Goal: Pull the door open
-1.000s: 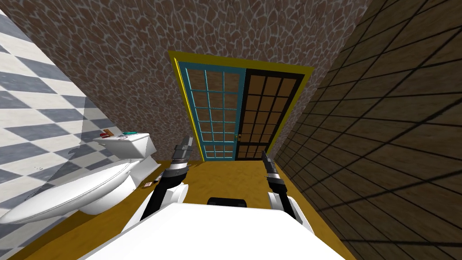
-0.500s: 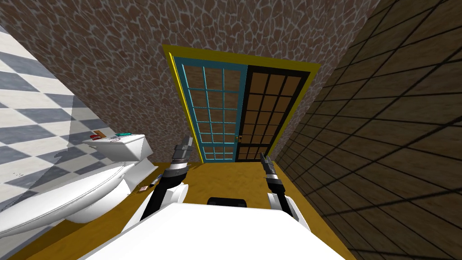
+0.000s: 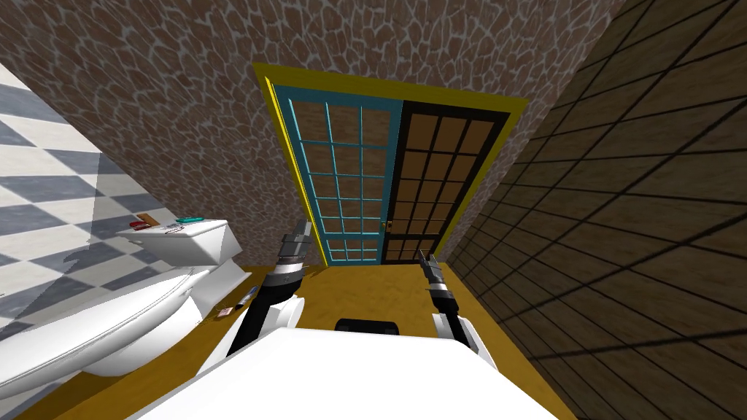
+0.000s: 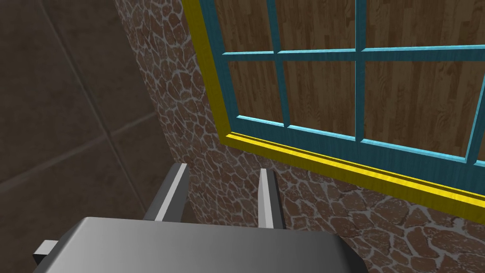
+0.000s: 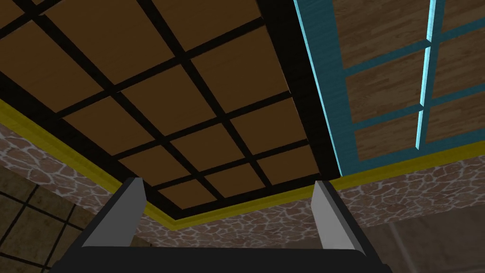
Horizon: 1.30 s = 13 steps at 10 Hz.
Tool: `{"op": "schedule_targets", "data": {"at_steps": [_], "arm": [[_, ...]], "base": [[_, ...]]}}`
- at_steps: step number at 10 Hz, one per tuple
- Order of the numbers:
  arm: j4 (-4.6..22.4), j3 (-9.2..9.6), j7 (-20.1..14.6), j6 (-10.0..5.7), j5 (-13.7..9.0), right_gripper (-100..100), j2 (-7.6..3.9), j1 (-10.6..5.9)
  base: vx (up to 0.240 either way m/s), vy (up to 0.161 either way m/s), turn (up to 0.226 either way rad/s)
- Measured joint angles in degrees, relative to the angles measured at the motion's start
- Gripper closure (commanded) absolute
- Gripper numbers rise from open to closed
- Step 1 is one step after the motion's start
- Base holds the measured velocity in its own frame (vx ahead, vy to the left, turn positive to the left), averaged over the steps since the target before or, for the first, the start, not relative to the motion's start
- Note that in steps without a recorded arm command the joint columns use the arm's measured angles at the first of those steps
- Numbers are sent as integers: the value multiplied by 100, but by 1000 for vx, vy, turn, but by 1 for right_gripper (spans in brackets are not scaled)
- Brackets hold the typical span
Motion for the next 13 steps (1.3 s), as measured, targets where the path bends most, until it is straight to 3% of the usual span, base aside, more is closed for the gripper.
{"op": "schedule_targets", "data": {"at_steps": [7,10,13], "arm": [[960,-189,689,-279,411,-100,31,-323],[1421,-277,992,-382,582,-100,56,-534],[1771,-353,1242,-500,741,-100,76,-628]], "base": [[98,19,-7],[99,21,-6],[98,18,-6]]}}
